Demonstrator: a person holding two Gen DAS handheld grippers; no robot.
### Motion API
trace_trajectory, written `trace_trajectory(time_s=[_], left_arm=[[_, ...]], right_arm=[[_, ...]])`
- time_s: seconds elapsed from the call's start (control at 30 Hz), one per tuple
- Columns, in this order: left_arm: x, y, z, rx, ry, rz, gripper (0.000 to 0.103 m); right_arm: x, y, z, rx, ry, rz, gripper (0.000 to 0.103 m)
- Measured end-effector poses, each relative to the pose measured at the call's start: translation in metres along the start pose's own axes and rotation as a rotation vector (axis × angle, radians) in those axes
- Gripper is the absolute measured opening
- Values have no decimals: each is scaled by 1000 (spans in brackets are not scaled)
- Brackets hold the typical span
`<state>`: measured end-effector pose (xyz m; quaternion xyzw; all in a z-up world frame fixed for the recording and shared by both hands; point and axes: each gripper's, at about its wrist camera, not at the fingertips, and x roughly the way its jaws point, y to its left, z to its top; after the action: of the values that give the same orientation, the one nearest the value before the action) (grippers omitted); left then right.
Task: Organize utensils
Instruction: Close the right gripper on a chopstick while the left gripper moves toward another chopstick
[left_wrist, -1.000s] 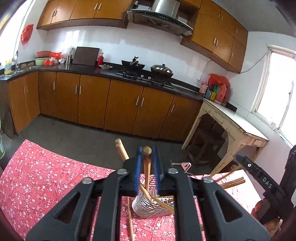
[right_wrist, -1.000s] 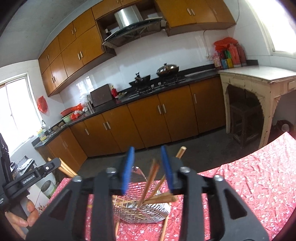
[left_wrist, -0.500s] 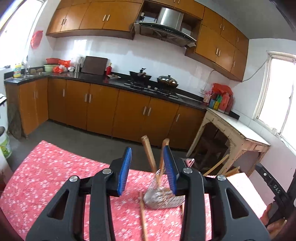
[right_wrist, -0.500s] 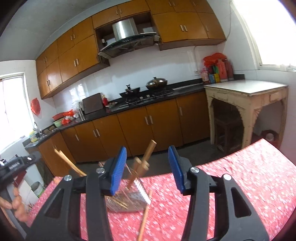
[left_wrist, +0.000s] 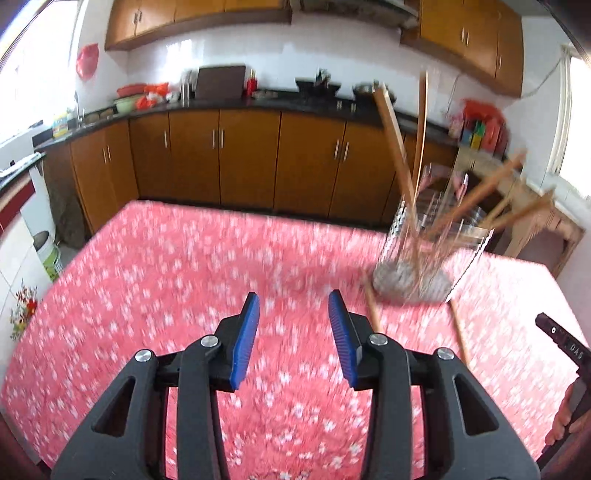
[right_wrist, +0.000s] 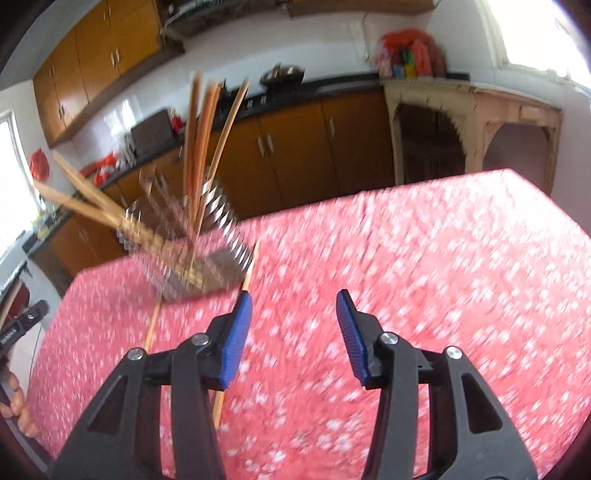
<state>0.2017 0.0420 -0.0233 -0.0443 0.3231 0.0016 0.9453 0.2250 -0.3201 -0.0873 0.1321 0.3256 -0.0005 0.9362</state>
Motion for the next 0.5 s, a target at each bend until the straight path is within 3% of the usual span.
trace_trajectory(time_s=[0.23,0.5], left_arm=[[24,-13,-31,51,88,5,40],[28,-21,-43,53,123,-10,40]], right_arm=[[37,53,-34,-136,144,11,47],[61,80,-51,-216,200,-17,34]])
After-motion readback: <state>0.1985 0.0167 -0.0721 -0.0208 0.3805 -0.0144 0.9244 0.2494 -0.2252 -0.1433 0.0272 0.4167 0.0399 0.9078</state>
